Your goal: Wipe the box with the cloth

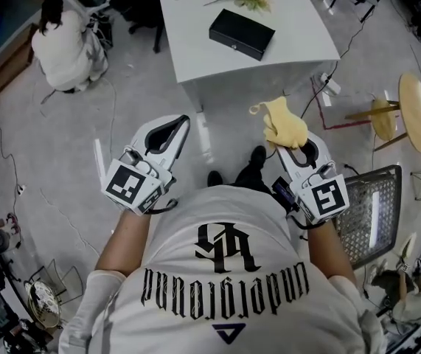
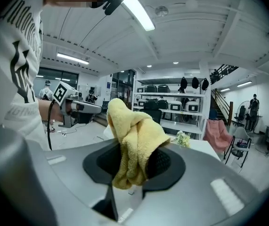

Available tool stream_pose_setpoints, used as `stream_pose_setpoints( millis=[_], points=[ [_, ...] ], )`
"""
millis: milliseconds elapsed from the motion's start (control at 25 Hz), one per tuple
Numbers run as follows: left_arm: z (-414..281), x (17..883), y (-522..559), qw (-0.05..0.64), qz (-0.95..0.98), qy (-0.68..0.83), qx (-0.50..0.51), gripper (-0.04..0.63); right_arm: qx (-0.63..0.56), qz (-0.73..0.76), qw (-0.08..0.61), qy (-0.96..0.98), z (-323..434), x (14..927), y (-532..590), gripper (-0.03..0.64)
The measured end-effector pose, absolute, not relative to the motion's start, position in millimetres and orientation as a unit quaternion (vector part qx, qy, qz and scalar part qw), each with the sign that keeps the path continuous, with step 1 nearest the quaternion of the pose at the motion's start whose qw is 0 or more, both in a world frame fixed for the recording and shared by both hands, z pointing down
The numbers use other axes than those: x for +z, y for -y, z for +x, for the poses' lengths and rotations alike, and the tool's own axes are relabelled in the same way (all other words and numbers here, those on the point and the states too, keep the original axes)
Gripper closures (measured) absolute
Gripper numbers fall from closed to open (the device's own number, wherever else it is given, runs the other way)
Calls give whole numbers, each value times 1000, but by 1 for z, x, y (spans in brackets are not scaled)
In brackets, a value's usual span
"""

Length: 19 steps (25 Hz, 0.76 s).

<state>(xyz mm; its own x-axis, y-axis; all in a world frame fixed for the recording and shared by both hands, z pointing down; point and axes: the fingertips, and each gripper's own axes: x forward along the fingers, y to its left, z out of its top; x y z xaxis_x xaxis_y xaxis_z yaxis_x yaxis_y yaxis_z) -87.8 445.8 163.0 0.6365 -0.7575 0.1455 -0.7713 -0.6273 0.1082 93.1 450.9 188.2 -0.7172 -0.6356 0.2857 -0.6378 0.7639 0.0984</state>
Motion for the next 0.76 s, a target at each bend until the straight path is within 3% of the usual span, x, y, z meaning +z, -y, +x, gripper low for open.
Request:
stream_pose_setpoints(
  millis=[760],
  points=[
    [-97,168,-476,85,907,411,32,586,-3,342,146,928,71,181,-485,500]
  ],
)
